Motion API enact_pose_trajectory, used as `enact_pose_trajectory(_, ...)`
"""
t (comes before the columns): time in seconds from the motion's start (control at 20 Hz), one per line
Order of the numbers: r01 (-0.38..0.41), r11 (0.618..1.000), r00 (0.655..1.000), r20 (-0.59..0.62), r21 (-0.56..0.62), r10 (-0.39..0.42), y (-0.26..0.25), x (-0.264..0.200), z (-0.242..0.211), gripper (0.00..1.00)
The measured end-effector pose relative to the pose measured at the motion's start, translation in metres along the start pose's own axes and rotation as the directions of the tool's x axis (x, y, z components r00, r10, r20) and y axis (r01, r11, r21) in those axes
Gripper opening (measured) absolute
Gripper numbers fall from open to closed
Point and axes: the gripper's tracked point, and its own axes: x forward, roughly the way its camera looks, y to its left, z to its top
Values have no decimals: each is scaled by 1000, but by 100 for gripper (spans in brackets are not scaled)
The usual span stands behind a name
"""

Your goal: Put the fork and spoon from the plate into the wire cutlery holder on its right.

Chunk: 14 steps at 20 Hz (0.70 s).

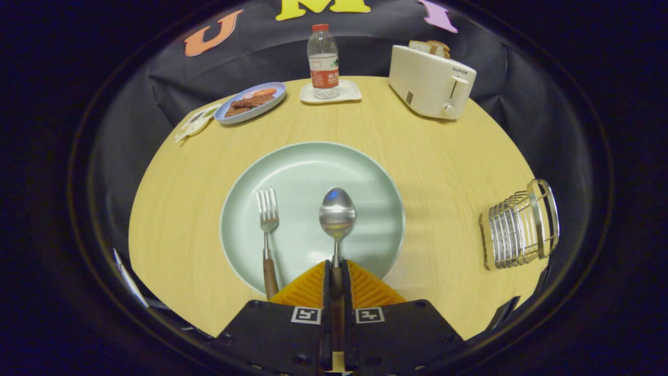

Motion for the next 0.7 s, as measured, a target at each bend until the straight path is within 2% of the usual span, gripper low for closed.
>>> enact_pose_trajectory(0.1, -21, 1000, 1000, -3, -18, 21, -3, -2, 0, 1)
enact_pose_trajectory(0.7, -88, 995, 996, 29, -47, 89, -42, -51, 1, 1)
